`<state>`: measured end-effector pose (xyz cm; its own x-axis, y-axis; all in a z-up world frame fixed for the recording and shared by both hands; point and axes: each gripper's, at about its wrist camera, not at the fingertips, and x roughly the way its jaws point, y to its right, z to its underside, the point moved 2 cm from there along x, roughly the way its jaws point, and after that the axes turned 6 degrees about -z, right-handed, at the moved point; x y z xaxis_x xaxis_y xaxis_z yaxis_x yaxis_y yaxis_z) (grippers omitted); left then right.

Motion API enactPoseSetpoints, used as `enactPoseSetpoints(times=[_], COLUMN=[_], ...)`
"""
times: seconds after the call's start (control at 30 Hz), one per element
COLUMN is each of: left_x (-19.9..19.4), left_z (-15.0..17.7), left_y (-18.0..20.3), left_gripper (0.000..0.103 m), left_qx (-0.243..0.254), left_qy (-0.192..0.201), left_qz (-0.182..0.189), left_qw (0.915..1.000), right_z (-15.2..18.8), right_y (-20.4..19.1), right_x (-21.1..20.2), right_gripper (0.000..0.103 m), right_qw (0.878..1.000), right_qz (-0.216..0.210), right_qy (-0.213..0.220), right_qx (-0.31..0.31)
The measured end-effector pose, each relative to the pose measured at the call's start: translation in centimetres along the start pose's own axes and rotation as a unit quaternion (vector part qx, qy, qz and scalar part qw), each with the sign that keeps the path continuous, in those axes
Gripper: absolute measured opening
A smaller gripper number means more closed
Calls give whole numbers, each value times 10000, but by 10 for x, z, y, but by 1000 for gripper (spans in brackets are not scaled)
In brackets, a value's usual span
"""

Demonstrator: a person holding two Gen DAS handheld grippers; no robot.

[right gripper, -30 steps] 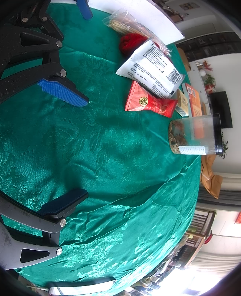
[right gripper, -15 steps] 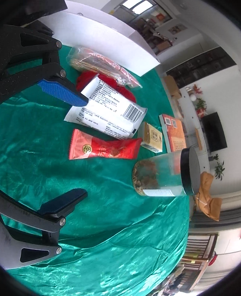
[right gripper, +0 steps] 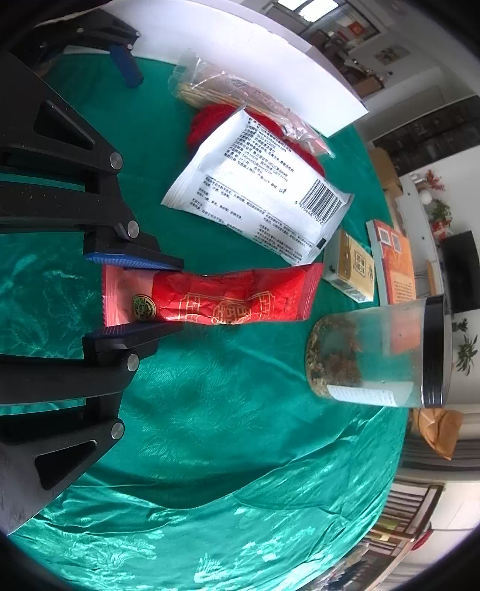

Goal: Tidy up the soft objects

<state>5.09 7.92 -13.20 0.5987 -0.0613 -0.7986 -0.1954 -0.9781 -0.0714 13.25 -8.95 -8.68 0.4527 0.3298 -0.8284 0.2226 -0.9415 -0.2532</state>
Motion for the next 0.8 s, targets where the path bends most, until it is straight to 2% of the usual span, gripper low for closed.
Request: enactPoseSetpoints(times=[0.1,0.17,0.2,0.27,0.3,0.4,0.57,0.63,0.67,0.8], left_x=[0,0,0,0,0,0,0,0,0,0], left_z=[0,0,0,0,0,0,0,0,0,1], left_y=[0,0,0,0,0,0,0,0,0,0], left_gripper=[103,103,103,103,103,103,103,103,103,103], left_qx=[-1,-1,-1,0,-1,-1,0,0,0,0], left_qy=[0,1,1,1,1,1,1,2,1,2], left_qz=[1,1,1,1,2,1,2,2,2,3], left_qw=[10000,10000,10000,10000,10000,10000,10000,10000,10000,10000], right_z=[16,14,9,-2,-7,-9,24,35,39,41], right_y=[29,54,68,92,100,106,101,105,102,92], right_x=[-16,-23,-27,-40,-46,-52,-53,-44,-49,-39], right_gripper=[27,27,27,28,34,85,84,84,84,87], right_qw=[9987,9948,9914,9855,9839,9837,9824,9838,9838,9854], right_qz=[494,948,1189,1353,1299,1061,1094,968,1058,1341], right_qy=[83,222,315,714,907,1047,1027,784,851,684], right_qx=[119,308,442,728,833,1009,1108,1292,1170,793])
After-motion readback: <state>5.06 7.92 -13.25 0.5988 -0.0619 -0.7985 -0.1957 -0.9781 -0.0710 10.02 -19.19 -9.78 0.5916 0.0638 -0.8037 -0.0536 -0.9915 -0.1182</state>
